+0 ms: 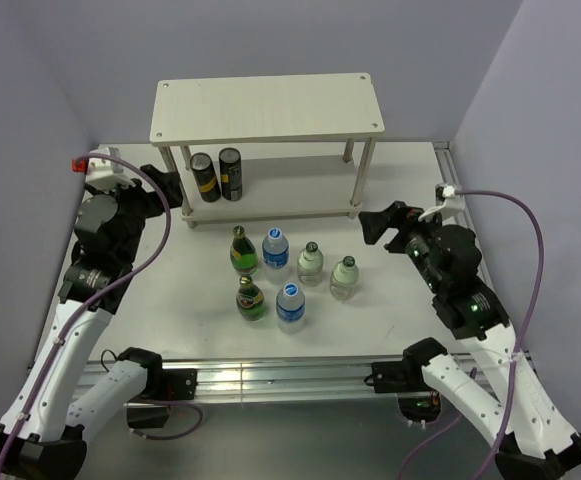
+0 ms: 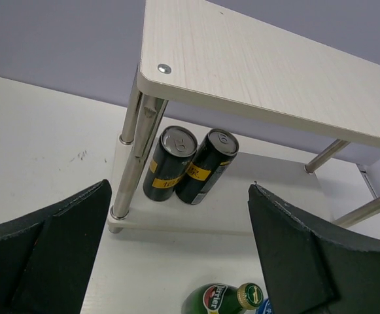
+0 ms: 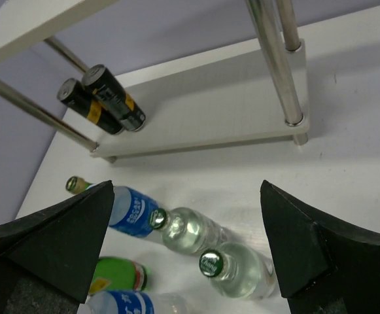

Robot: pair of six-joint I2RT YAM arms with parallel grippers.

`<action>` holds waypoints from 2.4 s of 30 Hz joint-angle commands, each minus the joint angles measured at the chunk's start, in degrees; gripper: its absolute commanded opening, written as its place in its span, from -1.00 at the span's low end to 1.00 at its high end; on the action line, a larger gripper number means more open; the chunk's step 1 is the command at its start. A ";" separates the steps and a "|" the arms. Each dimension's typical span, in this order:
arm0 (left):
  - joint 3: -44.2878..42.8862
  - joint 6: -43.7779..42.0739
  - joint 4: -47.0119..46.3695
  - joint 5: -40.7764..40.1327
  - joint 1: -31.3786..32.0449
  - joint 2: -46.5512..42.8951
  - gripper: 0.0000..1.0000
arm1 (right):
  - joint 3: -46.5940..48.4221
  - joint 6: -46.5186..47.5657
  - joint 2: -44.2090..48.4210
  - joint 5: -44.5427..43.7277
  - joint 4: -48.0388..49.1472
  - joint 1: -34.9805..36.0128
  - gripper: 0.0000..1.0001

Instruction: Place and organize the beverage onto the shelf

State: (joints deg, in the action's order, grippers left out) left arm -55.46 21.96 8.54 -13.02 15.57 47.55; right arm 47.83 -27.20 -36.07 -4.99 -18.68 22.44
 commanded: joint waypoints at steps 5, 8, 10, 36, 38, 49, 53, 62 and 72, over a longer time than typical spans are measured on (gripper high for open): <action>-0.17 -0.95 -1.24 -3.16 -0.19 0.35 0.82 | -5.02 -9.52 5.75 -1.85 -12.86 3.58 1.00; 0.09 -1.21 -1.59 -3.07 -0.19 -0.17 0.82 | -9.24 -15.94 7.24 -4.39 -16.21 5.59 1.00; 0.09 -1.12 -1.42 -3.33 -0.19 -0.35 0.81 | -13.19 -18.76 8.39 -5.72 -16.30 7.00 1.00; 0.79 -1.13 -1.77 -3.77 -0.19 -2.11 0.76 | -26.38 -24.39 -9.27 -28.03 5.13 30.55 1.00; 0.79 -1.21 -1.86 -3.60 -0.19 -2.46 0.75 | -26.56 -24.65 -11.02 -31.37 6.71 31.00 1.00; 0.97 -0.77 -1.94 -3.60 -0.19 -3.25 0.75 | -20.33 -32.91 -25.61 -47.80 4.70 35.57 1.00; 1.06 -0.69 -1.94 -3.60 -0.19 -3.52 0.75 | -18.04 -36.07 -32.12 -53.18 4.44 37.24 1.00; 1.06 -0.51 -2.21 -3.60 -0.19 -3.34 0.73 | -19.62 -38.81 -38.71 -59.51 9.17 37.86 1.00; 1.15 -0.42 -2.21 -3.42 -0.19 -3.08 0.72 | -19.71 -37.92 -46.45 -63.64 15.60 37.94 0.95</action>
State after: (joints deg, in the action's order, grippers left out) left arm -54.54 21.74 8.01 -16.38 15.57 44.84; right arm 27.70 -63.61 -80.82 -62.43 -6.11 60.03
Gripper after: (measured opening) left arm 0.864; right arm 0.978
